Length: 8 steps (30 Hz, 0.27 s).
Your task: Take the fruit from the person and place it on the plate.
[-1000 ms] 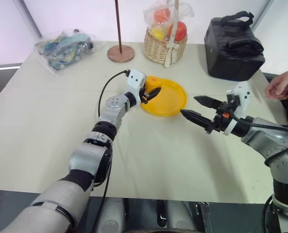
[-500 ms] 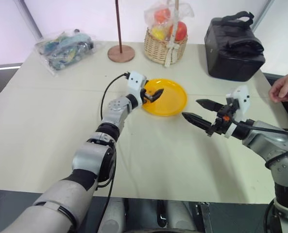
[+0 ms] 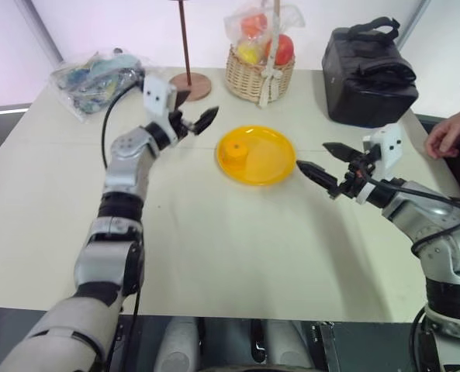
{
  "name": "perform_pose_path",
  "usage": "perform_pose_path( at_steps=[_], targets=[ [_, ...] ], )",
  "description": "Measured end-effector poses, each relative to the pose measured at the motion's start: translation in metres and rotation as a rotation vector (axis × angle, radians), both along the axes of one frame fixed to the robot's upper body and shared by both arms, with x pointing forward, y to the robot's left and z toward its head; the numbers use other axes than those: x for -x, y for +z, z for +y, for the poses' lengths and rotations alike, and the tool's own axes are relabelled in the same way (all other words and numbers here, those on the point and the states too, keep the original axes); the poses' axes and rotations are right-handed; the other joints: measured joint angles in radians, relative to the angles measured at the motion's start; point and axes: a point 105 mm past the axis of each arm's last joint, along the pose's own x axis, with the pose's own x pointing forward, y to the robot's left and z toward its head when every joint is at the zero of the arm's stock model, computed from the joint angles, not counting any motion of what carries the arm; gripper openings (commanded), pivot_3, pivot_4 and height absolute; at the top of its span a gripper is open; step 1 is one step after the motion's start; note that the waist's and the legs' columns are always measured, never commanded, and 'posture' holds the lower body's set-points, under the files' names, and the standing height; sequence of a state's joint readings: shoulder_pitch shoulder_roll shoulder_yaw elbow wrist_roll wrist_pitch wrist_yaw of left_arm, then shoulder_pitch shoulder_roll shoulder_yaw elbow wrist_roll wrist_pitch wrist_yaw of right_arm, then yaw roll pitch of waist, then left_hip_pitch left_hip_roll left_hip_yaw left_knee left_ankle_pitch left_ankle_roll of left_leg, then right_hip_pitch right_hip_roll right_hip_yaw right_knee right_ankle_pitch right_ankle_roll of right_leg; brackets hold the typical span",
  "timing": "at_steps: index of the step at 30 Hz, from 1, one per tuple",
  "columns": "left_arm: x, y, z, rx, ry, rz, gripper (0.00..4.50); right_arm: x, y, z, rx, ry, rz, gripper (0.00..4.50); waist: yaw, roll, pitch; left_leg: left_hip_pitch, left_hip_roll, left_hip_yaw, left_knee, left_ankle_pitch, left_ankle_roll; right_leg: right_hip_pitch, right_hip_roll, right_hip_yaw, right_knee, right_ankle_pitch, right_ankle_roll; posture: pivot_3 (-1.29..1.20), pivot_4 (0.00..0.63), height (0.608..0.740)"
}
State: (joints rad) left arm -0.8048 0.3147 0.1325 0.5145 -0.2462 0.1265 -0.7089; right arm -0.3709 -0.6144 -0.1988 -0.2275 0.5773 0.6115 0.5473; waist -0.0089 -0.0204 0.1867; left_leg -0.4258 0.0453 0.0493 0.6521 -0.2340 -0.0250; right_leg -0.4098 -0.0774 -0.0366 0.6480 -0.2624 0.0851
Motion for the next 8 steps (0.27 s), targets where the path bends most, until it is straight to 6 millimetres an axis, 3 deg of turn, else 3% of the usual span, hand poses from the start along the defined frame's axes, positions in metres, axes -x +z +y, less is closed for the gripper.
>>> perform_pose_path(
  at_steps=[3, 8],
  targets=[
    [0.024, -0.028, 0.017, 0.001, 0.033, 0.104, 4.46, -0.011, -0.007, -0.005, 0.008, -0.042, -0.007, 4.5, -0.002, -0.001, 0.0, -0.001, 0.0, 0.0, 0.001, 0.0, 0.0, 0.0, 0.0, 0.0, 0.0, 0.0, 0.0, 0.0, 0.15, 0.74],
    [0.056, -0.015, 0.028, 0.032, 0.055, 0.103, 4.46, -0.023, -0.023, -0.006, 0.024, -0.062, 0.009, 4.5, 0.003, -0.001, 0.0, 0.0, 0.0, 0.0, 0.001, 0.0, 0.0, 0.001, -0.001, 0.0, 0.001, 0.0, 0.0, 0.0, 0.15, 0.74]
  ],
)
